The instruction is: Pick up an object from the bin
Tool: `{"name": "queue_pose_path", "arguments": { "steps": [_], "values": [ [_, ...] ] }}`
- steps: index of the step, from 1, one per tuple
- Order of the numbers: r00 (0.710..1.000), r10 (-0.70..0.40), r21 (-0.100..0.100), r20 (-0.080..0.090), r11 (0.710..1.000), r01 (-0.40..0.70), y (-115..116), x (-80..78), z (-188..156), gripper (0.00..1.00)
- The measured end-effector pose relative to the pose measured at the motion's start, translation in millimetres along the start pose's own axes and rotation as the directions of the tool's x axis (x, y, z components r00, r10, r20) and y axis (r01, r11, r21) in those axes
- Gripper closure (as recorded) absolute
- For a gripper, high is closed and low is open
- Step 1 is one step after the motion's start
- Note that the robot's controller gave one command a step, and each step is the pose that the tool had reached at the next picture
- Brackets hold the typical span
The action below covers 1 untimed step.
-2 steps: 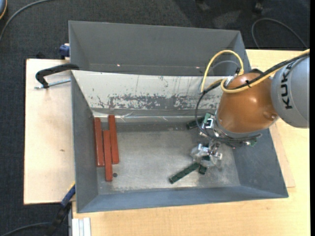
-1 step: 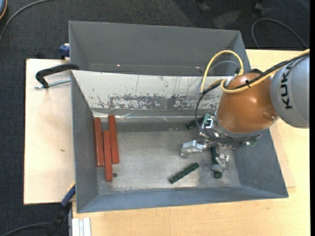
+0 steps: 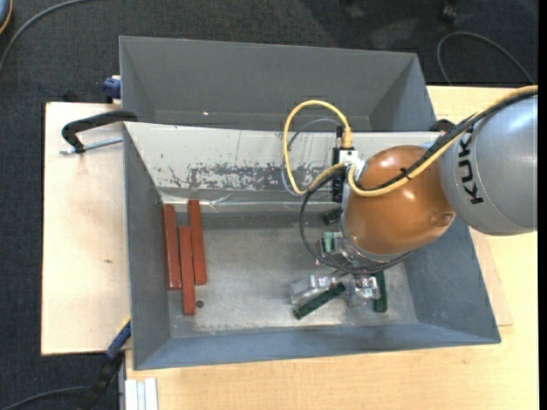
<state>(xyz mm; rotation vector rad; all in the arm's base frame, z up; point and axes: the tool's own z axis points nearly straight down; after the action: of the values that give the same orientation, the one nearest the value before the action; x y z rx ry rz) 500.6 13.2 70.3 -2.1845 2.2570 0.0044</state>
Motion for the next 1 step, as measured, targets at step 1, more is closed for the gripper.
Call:
{"name": "queue_pose_path", "arguments": {
  "steps": [1],
  "values": [
    [1.000, 0.004, 0.009, 0.001, 1.000, -0.004, -2.6, 1.3, -1.6, 1.00]
  ]
}}
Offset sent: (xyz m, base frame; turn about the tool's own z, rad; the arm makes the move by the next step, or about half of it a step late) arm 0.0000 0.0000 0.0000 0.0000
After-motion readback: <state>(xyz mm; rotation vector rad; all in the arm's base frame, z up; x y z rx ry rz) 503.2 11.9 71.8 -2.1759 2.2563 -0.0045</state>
